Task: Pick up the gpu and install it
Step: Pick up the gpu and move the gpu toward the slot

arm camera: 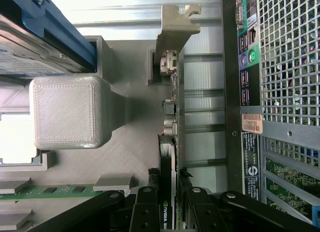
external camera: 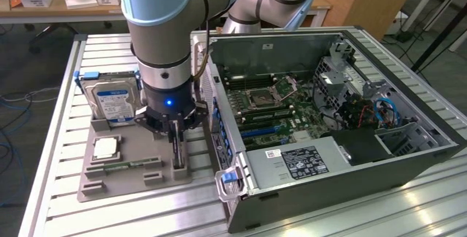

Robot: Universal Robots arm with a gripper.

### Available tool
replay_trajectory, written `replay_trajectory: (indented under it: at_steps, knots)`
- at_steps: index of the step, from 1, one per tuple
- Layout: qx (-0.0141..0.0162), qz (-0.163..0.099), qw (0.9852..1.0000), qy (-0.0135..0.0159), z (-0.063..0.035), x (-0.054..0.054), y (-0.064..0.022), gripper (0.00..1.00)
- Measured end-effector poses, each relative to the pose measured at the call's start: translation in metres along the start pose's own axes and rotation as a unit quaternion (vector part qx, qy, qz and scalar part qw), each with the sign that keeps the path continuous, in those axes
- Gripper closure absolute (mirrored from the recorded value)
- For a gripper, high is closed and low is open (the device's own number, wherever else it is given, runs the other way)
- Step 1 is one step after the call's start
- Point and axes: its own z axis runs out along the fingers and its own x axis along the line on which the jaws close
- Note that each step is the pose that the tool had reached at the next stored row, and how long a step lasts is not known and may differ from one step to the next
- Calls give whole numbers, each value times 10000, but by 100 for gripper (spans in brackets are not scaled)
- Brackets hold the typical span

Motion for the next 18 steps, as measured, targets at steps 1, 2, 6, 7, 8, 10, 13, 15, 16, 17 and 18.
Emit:
replay_trajectory:
  at_steps: [1, 2, 6, 7, 8, 10, 13, 15, 16, 17, 18]
  knots:
    - [0, 0, 10000, 0, 0, 0, 0, 74]
    - [0, 0, 10000, 0, 0, 0, 0, 74]
    - [0, 0, 10000, 0, 0, 0, 0, 74]
    - [0, 0, 10000, 0, 0, 0, 0, 74]
    - [0, 0, 10000, 0, 0, 0, 0, 74]
    - [0, 0, 10000, 0, 0, 0, 0, 74]
    - [0, 0, 10000, 0, 0, 0, 0, 74]
    - [0, 0, 10000, 0, 0, 0, 0, 74]
    - [0, 0, 10000, 0, 0, 0, 0, 74]
    - [0, 0, 10000, 0, 0, 0, 0, 74]
    - [0, 0, 10000, 0, 0, 0, 0, 74]
